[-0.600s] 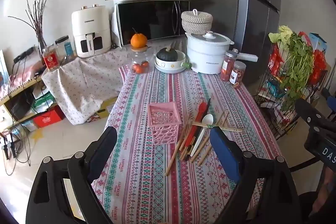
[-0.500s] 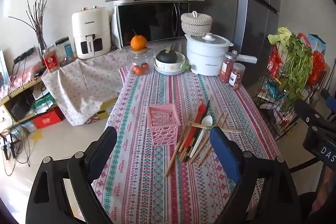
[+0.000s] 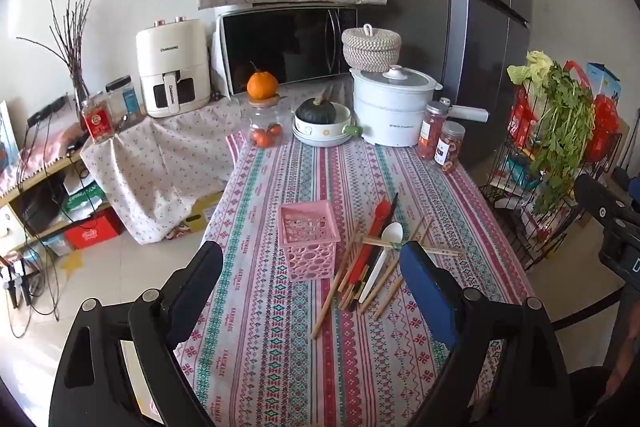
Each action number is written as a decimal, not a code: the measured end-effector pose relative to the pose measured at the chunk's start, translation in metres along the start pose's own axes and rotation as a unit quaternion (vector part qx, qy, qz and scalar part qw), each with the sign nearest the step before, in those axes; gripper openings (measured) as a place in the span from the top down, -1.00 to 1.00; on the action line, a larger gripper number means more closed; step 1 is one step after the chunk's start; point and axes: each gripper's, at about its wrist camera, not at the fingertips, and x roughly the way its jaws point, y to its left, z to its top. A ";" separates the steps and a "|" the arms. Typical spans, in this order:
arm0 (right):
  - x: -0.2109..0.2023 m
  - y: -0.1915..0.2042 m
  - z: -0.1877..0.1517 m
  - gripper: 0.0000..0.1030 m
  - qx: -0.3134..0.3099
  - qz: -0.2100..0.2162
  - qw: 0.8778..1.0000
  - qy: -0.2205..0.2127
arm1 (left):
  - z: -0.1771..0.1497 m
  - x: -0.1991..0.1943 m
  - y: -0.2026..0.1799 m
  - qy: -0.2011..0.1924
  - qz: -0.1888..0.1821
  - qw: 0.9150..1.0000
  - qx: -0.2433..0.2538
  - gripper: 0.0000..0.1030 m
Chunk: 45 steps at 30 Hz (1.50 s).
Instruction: Organize utensils
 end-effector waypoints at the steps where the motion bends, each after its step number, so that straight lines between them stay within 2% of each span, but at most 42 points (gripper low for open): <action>1: 0.000 0.000 0.000 -0.99 0.000 0.001 1.000 0.000 | 0.001 0.000 0.000 0.000 0.000 1.000 0.000 -0.78; 45: 0.007 0.004 -0.003 -0.99 -0.011 0.000 1.000 0.010 | -0.006 0.002 -0.001 -0.001 -0.004 1.000 0.002 -0.79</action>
